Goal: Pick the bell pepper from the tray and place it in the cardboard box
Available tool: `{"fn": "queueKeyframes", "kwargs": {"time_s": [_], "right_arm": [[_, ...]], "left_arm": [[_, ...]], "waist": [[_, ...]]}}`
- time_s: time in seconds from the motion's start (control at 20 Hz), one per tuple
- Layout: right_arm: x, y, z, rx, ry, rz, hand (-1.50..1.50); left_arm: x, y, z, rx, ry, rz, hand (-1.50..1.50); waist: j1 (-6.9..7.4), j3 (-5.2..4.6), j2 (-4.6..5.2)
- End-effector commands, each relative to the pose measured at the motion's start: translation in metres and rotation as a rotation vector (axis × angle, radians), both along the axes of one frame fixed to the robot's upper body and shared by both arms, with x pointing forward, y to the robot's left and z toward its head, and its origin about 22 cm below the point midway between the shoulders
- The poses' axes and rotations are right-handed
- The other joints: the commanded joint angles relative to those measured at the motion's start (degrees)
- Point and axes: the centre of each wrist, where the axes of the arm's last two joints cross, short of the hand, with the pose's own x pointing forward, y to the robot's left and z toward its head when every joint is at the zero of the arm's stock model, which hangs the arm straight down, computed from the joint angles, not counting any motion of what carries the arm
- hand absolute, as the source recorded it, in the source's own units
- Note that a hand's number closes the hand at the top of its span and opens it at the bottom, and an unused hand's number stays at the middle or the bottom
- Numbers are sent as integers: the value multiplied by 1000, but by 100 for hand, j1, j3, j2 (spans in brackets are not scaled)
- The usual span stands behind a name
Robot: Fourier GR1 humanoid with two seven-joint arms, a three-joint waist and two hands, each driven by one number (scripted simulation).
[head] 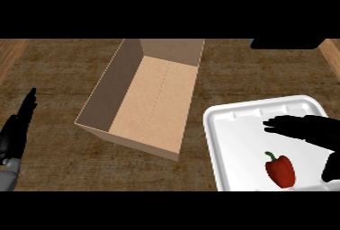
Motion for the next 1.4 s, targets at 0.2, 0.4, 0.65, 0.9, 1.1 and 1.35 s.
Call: {"fn": "queueKeyframes", "kwargs": {"time_s": [0.2,0.4,0.65,0.9,1.1,1.35], "right_arm": [[-6,11,-21,-35,11,13,-150],[0,10,-10,-22,27,32,-150],[-9,24,-6,39,53,69,-150],[-21,39,-2,61,69,110,-150],[-24,41,0,28,68,119,-150],[-41,48,-2,-83,40,79,-150]], "left_arm": [[-3,7,18,13,-9,-3,0],[3,3,1,7,1,-2,0],[6,12,6,0,0,10,0],[5,-1,10,9,-10,11,0],[0,4,3,5,-7,20,0],[-6,-3,0,5,1,0,0]], "waist": [[-7,3,-5],[-16,2,-2],[-28,1,-2],[-32,1,-6],[-15,0,-1],[-19,1,-5]]}}
